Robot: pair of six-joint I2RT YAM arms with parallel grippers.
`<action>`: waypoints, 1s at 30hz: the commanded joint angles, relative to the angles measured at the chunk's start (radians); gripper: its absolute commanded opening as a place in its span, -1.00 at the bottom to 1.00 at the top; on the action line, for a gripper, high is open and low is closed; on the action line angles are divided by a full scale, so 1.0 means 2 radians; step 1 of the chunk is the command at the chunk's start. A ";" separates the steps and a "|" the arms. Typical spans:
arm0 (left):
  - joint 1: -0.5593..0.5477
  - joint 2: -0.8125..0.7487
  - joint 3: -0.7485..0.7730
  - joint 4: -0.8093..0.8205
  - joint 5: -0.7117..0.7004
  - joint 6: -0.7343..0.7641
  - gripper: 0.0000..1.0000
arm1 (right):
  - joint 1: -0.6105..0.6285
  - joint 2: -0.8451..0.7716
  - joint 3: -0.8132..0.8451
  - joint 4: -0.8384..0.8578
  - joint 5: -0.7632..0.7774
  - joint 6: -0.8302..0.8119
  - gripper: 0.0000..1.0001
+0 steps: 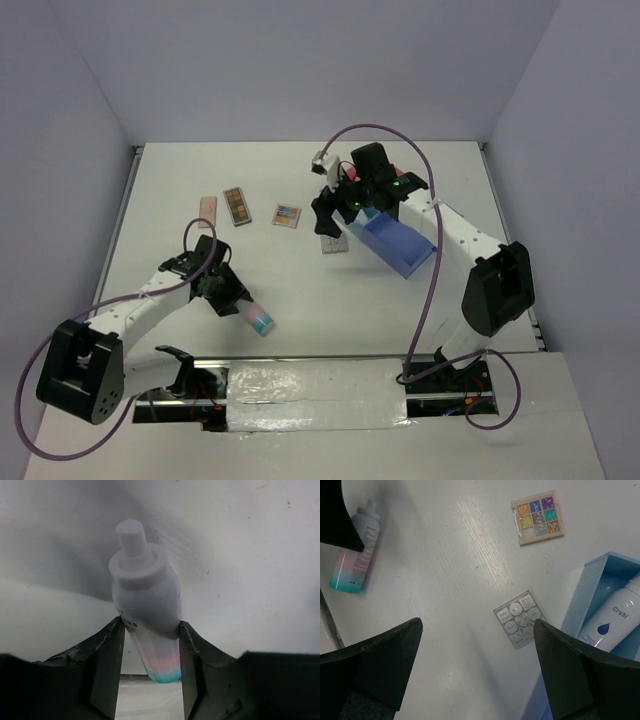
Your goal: Organize the makeup
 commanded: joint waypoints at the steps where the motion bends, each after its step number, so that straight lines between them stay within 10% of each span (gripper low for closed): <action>1: -0.003 0.027 0.015 0.016 -0.007 0.017 -0.69 | -0.012 -0.044 -0.009 0.022 0.002 0.012 0.99; 4: -0.008 0.029 0.040 0.014 0.002 0.028 -1.00 | -0.022 -0.060 -0.009 0.022 0.004 0.011 0.99; 15: -0.035 0.108 0.236 0.119 0.083 0.101 -1.00 | -0.130 -0.087 0.009 0.021 -0.019 0.034 0.99; 30: -0.064 0.357 0.470 0.355 0.157 0.023 -1.00 | -0.188 -0.122 -0.037 0.047 -0.026 0.051 0.99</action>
